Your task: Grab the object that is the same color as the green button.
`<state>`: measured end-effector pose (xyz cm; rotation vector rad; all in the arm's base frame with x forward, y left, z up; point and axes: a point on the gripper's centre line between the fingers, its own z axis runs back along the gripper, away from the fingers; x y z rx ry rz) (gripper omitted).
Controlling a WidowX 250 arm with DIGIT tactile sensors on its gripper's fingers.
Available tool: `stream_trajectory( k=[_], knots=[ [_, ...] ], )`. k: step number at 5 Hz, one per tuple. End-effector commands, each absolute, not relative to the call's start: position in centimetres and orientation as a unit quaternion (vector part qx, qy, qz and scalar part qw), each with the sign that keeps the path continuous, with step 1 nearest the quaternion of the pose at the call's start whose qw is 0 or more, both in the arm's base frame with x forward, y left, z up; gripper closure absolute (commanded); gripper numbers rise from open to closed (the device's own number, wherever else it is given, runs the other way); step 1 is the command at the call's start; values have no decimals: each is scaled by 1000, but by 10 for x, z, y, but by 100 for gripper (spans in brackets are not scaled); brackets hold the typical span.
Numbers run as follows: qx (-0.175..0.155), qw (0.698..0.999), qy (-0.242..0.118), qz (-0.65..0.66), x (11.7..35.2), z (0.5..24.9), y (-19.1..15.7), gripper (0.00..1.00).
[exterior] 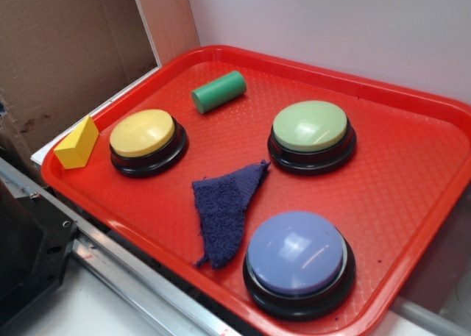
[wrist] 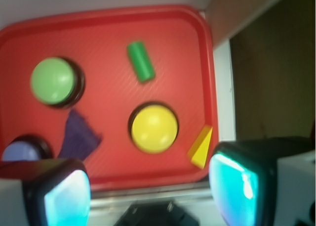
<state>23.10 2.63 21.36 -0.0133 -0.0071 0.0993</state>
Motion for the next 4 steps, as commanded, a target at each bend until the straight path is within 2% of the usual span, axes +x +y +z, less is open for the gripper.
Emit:
stream_trajectory(
  k=[1, 3, 4],
  knots=[
    [-3, 1000, 25, -14, 241, 161, 35, 0],
    [-3, 1000, 25, -14, 241, 161, 35, 0],
    [7, 999, 42, -31, 246, 135, 44, 0]
  ],
)
